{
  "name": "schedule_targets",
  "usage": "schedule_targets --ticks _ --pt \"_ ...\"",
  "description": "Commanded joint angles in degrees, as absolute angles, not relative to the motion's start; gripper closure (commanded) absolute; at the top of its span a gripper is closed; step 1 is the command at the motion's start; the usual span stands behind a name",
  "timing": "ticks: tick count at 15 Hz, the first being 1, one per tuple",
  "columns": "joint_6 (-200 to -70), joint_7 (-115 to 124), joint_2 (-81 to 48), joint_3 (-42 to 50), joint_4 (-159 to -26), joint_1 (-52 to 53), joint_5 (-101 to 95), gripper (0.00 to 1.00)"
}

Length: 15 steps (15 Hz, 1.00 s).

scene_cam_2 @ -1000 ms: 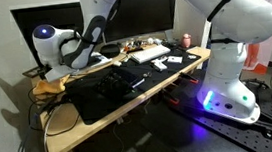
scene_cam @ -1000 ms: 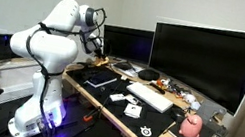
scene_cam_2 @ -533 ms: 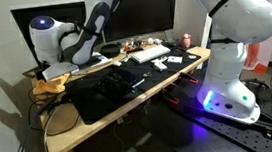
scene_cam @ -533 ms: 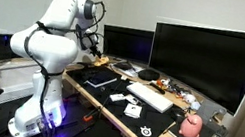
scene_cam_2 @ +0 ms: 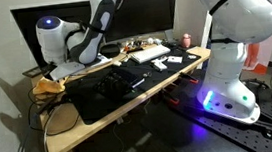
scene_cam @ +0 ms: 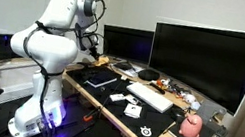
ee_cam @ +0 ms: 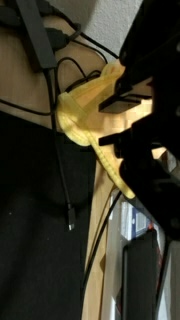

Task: Move the towel to the far end of the table on the left

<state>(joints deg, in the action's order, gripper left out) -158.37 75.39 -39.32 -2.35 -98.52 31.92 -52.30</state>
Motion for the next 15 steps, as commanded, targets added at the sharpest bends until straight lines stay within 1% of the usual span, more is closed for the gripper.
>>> schedule_targets --ticks 1,15 --pt "-160.11 74.09 -37.46 -2.70 -101.79 31.07 -53.05 0.99" --pt "-161.74 77.18 -41.44 -0.05 -96.63 33.03 -59.12 1.00"
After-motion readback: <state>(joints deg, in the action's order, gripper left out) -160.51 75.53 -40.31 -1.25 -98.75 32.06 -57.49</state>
